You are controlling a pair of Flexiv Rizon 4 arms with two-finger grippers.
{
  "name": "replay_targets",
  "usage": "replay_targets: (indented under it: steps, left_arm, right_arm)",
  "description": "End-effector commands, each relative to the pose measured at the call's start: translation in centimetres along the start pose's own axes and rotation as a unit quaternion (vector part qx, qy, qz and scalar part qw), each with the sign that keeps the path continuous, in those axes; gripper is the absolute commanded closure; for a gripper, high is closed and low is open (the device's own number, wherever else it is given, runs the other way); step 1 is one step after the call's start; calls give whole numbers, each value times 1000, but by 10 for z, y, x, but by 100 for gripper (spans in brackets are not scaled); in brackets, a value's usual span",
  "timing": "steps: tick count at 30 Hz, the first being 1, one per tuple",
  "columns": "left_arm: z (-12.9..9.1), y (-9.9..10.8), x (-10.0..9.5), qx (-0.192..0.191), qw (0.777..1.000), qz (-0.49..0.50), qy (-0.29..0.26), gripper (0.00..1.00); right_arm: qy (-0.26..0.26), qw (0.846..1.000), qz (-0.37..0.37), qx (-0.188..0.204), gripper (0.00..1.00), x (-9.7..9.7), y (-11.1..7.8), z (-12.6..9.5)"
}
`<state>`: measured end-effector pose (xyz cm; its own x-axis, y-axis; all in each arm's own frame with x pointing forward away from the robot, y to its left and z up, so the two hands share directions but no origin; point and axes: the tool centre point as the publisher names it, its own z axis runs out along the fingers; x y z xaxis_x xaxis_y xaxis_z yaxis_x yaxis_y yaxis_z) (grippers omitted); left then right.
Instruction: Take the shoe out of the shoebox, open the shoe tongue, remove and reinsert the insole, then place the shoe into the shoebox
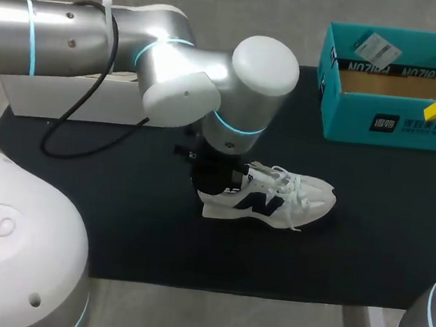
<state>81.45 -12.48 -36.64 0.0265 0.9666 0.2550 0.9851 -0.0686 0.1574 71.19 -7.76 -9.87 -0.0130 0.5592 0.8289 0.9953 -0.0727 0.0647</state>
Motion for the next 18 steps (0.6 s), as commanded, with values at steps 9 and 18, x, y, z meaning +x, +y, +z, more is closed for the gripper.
replay_targets:
  steps: [9, 18]
  left_arm:
    - [1, -3, -11, 8, 1000, 5, 4, 55]
    - [-40, -4, 0, -13, 998, -21, -52, 0]
  right_arm:
    - [-1, 1000, 1, 0, 0, 0, 0, 1]
    - [-1, 1000, 1, 0, 0, 0, 0, 1]
